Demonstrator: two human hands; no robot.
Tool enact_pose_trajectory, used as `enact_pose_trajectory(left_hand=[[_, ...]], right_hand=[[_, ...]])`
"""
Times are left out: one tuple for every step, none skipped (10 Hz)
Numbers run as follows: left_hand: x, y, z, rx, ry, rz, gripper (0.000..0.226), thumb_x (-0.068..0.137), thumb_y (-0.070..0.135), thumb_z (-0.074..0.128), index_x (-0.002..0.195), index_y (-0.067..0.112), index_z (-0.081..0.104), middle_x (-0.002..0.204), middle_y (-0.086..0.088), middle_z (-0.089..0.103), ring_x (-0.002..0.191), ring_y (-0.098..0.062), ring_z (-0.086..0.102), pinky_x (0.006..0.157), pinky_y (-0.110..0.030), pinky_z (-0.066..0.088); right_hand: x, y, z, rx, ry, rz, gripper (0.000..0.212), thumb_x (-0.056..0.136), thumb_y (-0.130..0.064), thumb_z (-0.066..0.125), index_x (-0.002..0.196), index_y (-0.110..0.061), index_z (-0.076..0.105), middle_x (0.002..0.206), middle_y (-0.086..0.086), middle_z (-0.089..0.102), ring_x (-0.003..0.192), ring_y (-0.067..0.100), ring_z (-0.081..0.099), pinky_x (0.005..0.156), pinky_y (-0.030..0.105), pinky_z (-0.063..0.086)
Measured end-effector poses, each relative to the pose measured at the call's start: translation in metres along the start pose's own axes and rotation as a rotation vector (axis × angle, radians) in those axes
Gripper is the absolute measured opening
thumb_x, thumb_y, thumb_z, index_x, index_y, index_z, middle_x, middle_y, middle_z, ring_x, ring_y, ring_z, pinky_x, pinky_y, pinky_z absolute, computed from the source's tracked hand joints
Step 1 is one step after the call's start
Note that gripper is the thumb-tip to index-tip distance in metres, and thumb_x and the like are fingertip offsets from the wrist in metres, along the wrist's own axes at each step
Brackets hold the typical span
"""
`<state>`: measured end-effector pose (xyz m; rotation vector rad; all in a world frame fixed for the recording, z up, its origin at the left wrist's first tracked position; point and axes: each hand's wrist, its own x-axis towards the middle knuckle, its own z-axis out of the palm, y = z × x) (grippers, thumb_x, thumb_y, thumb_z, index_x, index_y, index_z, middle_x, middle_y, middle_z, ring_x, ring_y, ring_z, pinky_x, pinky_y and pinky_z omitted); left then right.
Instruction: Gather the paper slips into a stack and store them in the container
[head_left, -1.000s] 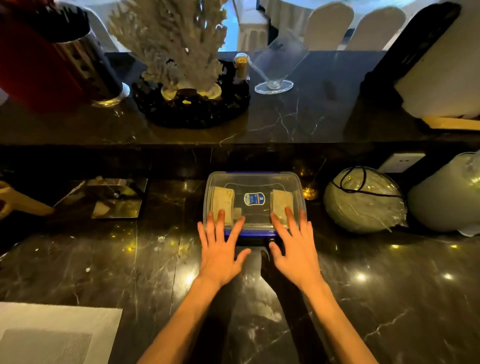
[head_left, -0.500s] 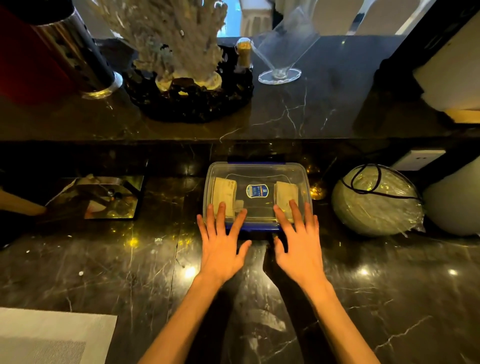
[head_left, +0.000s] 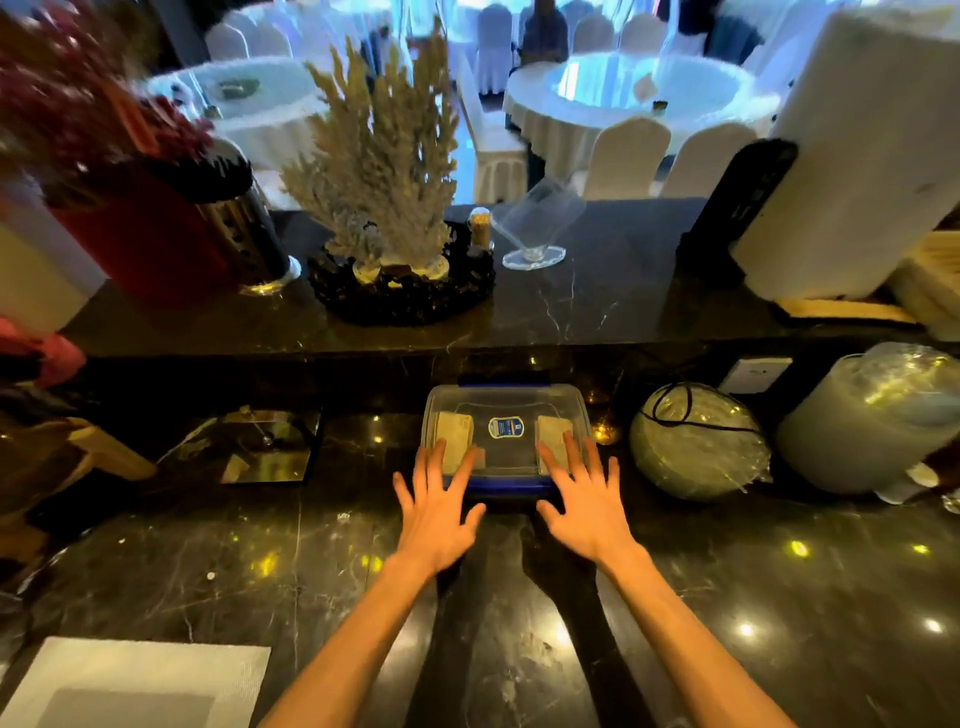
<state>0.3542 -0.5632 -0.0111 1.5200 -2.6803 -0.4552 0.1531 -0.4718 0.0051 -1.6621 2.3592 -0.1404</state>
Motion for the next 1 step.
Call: enact_pose_trajectory(left_hand=[[-0.0141,-0.0001,-0.0305,-0.022,0.020,-0.002,0.080,0.091,0.057,0.042,0.151,0.043,-0.008,0.164,-0.007,-0.007,0.149,-0.030,-0.015,0.114,-0.067,-0.003]], right_hand=[[-0.0147,-0.0007,-0.0265,0.064,0.048,-0.010,0.079,0.090,-0.058,0.042,0.152,-0.043,-0.004,0.165,0.001,-0.008,0.151,0.027,-0.014,0.120,0.055,-0.007]])
